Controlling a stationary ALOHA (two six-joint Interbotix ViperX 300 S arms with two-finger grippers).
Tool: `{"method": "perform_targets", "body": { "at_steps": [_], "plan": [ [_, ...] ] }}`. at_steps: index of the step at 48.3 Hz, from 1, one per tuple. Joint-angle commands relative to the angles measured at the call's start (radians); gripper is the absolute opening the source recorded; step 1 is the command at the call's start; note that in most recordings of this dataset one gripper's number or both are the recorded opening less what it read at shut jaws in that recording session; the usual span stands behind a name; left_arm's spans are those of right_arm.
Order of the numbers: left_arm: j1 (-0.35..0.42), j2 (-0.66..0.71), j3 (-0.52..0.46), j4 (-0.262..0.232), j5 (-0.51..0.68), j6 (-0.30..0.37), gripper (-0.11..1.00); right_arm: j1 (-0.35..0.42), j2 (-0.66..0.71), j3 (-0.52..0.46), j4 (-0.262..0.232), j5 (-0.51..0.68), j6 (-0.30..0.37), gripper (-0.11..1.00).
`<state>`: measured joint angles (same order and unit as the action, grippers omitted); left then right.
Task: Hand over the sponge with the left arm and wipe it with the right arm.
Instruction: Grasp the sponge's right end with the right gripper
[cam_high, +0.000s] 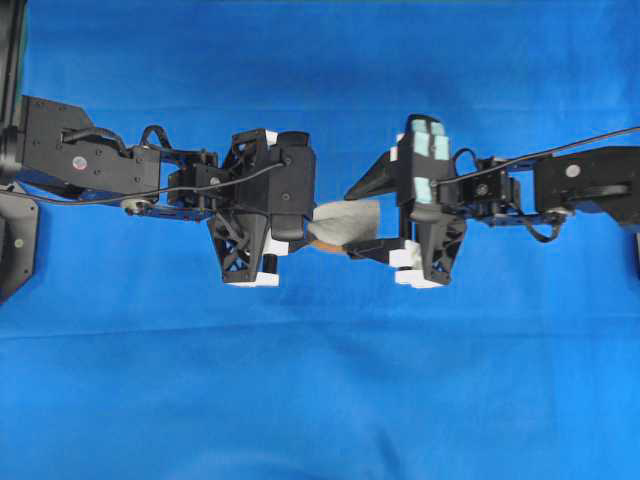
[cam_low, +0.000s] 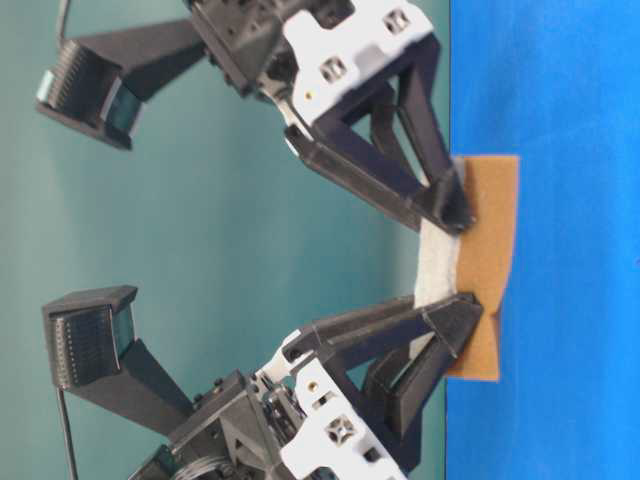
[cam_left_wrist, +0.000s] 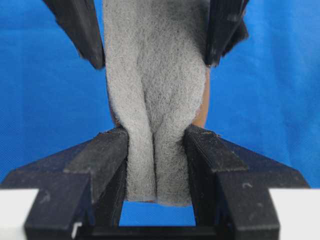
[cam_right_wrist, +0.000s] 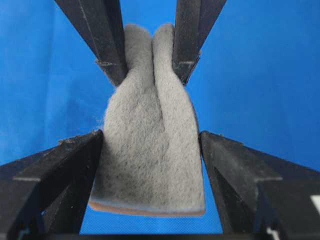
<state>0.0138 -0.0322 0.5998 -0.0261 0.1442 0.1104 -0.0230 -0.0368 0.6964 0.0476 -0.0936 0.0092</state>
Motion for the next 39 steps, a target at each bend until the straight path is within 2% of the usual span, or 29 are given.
{"method": "perform_targets", "body": {
  "at_steps": [1, 18, 22, 30, 32, 39],
  "plan": [
    [0.002, -0.029, -0.008, 0.000, -0.008, 0.000, 0.29, -0.002, 0.003, -0.032, 0.005, 0.012, 0.000, 0.73],
    [0.002, -0.029, -0.008, 0.000, -0.011, 0.002, 0.24, -0.003, 0.006, -0.040, -0.006, 0.017, -0.015, 0.71],
    [0.002, -0.029, -0.008, 0.000, -0.014, 0.002, 0.24, -0.003, 0.006, -0.041, -0.018, 0.023, -0.017, 0.61],
    [0.000, -0.029, -0.011, 0.000, -0.014, 0.003, 0.22, -0.003, 0.005, -0.043, -0.026, 0.031, -0.018, 0.24],
    [0.002, -0.029, -0.011, 0.000, -0.018, 0.003, 0.22, -0.003, 0.003, -0.041, -0.026, 0.035, -0.020, 0.21],
    [0.000, -0.032, -0.008, 0.000, -0.049, -0.005, 0.24, -0.003, -0.006, -0.041, -0.026, 0.046, -0.020, 0.21]
  ]
}}
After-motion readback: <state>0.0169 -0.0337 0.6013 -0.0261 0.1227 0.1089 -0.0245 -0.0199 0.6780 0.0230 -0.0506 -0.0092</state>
